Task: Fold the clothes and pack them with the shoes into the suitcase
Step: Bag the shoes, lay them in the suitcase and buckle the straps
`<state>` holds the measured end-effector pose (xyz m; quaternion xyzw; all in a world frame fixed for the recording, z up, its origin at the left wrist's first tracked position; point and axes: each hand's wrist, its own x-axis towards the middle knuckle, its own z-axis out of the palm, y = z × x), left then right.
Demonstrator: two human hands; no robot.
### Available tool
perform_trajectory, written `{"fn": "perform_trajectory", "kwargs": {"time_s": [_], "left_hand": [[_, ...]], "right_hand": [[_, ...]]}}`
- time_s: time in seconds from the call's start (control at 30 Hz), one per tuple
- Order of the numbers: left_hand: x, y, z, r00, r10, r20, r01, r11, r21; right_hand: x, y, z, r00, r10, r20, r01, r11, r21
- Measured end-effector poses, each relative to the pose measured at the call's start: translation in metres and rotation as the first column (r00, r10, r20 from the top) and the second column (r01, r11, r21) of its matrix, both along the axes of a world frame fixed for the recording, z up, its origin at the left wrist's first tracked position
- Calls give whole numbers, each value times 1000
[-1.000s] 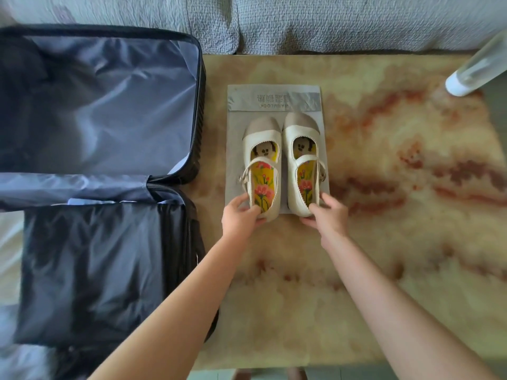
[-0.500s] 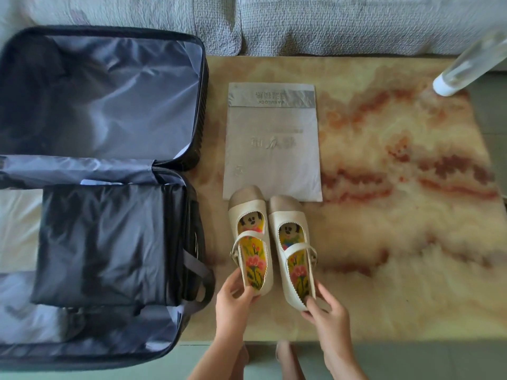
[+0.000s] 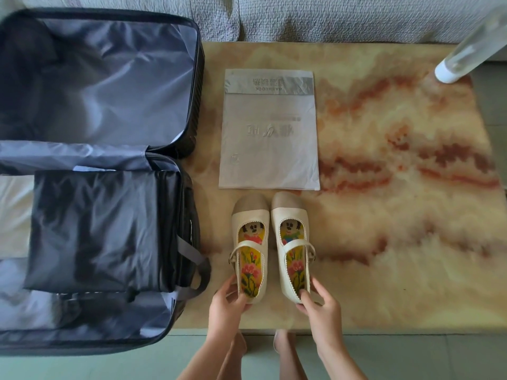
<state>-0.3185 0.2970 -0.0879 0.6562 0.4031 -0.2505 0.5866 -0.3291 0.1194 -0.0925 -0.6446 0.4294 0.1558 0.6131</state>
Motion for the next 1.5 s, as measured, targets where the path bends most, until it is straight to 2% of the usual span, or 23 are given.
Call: {"fn": "perform_trajectory", "kwargs": {"time_s": [0.2,0.3,0.37,0.43,0.5,0.57,0.67,0.77,0.93,1.1,1.17,1.33,1.4,1.43,1.5], "left_hand": [[4,11,-9,998,-47,-34,47,999,-5],[6,11,-11,993,-109,-48,110,993,34],[10,10,-7,977,-200,-74,209,968,142],[18,9,-1,954,-296,-49,294,890,349],[34,5,10,911,-405,84,296,780,551],[57,1,18,857,-475,199,276,749,602],[96,-2,21,806,-520,281,298,767,568],[128,-5,21,751,-589,298,348,737,580],[153,1,12,737,-619,271,382,713,588],[162,9,2,722,-642,256,408,695,592],[168,11,0,713,-656,249,419,683,599],[183,19,-1,675,-701,231,441,634,635],[188,22,-1,661,-716,225,448,617,647],[191,23,-1,657,-719,225,448,613,651],[194,24,-3,653,-722,230,446,612,653]], "right_hand": [[3,5,-3,999,20,-33,-19,999,39],[5,2,2,995,52,-90,-58,996,-69],[14,-4,9,994,47,-96,-71,963,-260],[35,-13,12,996,61,-58,-80,903,-421],[69,-19,12,996,90,8,-75,868,-490],[109,-21,7,990,123,70,-70,856,-513],[167,-19,-4,986,140,87,-85,885,-458],[208,-22,-22,998,57,27,-43,930,-365],[237,-29,-40,984,-152,-89,129,966,-225],[246,-28,-48,945,-273,-181,261,961,-90],[248,-24,-45,943,-285,-173,273,958,-93],[252,-15,-38,957,-287,-38,277,946,-171],[250,-12,-38,985,-170,20,168,930,-328],[249,-11,-39,998,-33,45,49,891,-452],[248,-5,-38,942,330,62,-208,717,-665]]}}
